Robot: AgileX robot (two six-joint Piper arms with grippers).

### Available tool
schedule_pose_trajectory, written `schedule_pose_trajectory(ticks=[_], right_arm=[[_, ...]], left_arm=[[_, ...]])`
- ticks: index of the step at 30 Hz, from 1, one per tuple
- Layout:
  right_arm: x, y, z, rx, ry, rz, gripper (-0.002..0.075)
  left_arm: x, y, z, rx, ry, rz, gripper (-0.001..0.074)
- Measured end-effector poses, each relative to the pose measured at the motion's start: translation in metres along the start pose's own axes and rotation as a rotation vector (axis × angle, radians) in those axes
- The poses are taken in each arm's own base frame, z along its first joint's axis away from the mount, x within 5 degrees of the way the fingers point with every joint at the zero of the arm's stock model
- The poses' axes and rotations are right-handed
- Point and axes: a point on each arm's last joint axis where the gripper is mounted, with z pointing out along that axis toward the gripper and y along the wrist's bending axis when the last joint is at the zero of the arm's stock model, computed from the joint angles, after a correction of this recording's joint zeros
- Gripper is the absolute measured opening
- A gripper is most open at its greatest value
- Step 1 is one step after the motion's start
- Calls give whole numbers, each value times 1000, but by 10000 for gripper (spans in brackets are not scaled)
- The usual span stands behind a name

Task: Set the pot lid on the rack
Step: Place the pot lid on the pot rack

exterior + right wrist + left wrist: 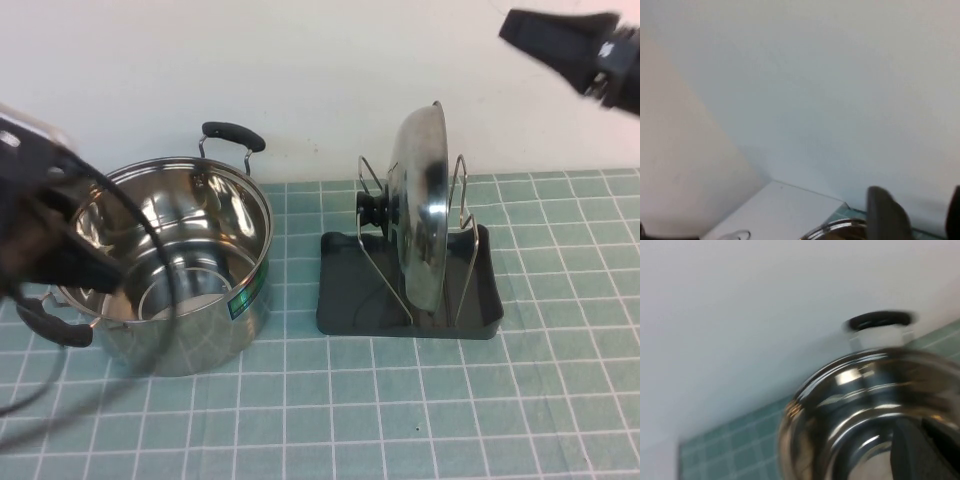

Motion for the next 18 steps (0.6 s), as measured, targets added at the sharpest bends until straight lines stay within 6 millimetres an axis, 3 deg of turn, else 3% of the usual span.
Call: schedule_pose_trajectory(ticks=[3, 5, 9, 18], right_arm=[[-20, 18, -4, -33, 96, -163, 102], [-32, 36, -4, -58, 199, -275, 50], [-45, 69, -10, -68, 355, -389, 15], [-50, 109, -28, -63, 370, -406, 8]], left_arm=[[-9, 17, -16, -121, 56, -102, -1], [-14, 25, -28, -172, 81, -181, -1], [-14, 34, -55, -236, 149, -312, -1], [-4, 37, -113, -190, 179, -480, -1]])
